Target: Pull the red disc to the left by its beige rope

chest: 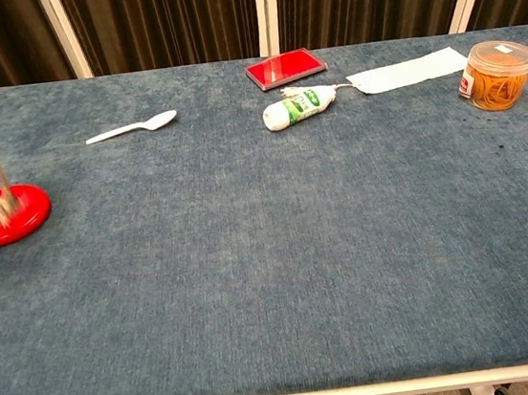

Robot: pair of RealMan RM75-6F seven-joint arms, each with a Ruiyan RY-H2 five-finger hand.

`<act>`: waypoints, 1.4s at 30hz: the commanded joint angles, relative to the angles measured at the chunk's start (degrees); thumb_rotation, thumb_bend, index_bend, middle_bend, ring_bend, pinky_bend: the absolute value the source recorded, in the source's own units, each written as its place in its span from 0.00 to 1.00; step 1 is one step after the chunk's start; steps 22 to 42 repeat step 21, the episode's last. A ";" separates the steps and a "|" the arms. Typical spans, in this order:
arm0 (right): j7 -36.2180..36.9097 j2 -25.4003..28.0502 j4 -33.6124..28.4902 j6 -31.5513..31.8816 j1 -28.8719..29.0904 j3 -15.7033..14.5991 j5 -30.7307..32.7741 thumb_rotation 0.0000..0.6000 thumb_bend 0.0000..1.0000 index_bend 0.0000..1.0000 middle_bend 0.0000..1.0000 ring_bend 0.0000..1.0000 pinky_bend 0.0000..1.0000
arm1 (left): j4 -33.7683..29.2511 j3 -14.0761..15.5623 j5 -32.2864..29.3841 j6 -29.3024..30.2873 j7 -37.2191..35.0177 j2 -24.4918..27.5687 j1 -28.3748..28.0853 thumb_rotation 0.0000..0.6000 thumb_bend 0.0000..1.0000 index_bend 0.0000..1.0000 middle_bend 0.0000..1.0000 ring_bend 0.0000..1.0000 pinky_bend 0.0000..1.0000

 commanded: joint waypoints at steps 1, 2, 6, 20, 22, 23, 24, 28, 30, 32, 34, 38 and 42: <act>0.37 0.07 0.39 -0.21 -0.08 0.13 0.52 1.00 0.23 0.00 0.01 0.00 0.00 | -4.76 1.08 -4.76 -5.72 5.09 3.13 -2.13 1.00 0.17 0.10 0.09 0.05 0.26; 0.48 0.09 0.47 -0.48 -0.05 0.16 0.79 1.00 0.23 0.00 0.01 0.00 0.00 | -5.21 0.88 -5.41 -5.65 5.96 3.65 -1.98 1.00 0.17 0.10 0.08 0.04 0.24; 0.51 -0.06 0.37 -0.69 0.17 0.13 0.52 1.00 0.23 0.00 0.01 0.00 0.00 | -7.59 0.88 -6.28 -4.81 7.02 6.30 -1.01 1.00 0.17 0.10 0.06 0.02 0.23; 0.15 0.60 -1.31 1.23 -0.43 0.09 -0.63 1.00 0.23 0.00 0.01 0.00 0.00 | -2.36 5.48 -3.24 15.23 0.52 6.77 14.47 1.00 0.16 0.11 0.08 0.02 0.21; 0.14 0.48 -1.23 1.20 -0.40 0.02 -0.75 1.00 0.23 0.00 0.01 0.00 0.00 | -1.14 5.76 -3.13 16.21 0.08 6.22 15.39 1.00 0.16 0.12 0.08 0.02 0.21; 0.14 0.48 -1.23 1.20 -0.40 0.02 -0.75 1.00 0.23 0.00 0.01 0.00 0.00 | -1.14 5.76 -3.13 16.21 0.08 6.22 15.39 1.00 0.16 0.12 0.08 0.02 0.21; 0.14 0.48 -1.23 1.20 -0.40 0.02 -0.75 1.00 0.23 0.00 0.01 0.00 0.00 | -1.14 5.76 -3.13 16.21 0.08 6.22 15.39 1.00 0.16 0.12 0.08 0.02 0.21; 0.14 0.48 -1.23 1.20 -0.40 0.02 -0.75 1.00 0.23 0.00 0.01 0.00 0.00 | -1.14 5.76 -3.13 16.21 0.08 6.22 15.39 1.00 0.16 0.12 0.08 0.02 0.21; 0.14 0.48 -1.23 1.20 -0.40 0.02 -0.75 1.00 0.23 0.00 0.01 0.00 0.00 | -1.14 5.76 -3.13 16.21 0.08 6.22 15.39 1.00 0.16 0.12 0.08 0.02 0.21; 0.14 0.48 -1.23 1.20 -0.40 0.02 -0.75 1.00 0.23 0.00 0.01 0.00 0.00 | -1.14 5.76 -3.13 16.21 0.08 6.22 15.39 1.00 0.16 0.12 0.08 0.02 0.21; 0.14 0.48 -1.23 1.20 -0.40 0.02 -0.75 1.00 0.23 0.00 0.01 0.00 0.00 | -1.14 5.76 -3.13 16.21 0.08 6.22 15.39 1.00 0.16 0.12 0.08 0.02 0.21; 0.14 0.48 -1.23 1.20 -0.40 0.02 -0.75 1.00 0.23 0.00 0.01 0.00 0.00 | -1.14 5.76 -3.13 16.21 0.08 6.22 15.39 1.00 0.16 0.12 0.08 0.02 0.21; 0.14 0.48 -1.23 1.20 -0.40 0.02 -0.75 1.00 0.23 0.00 0.01 0.00 0.00 | -1.14 5.76 -3.13 16.21 0.08 6.22 15.39 1.00 0.16 0.12 0.08 0.02 0.21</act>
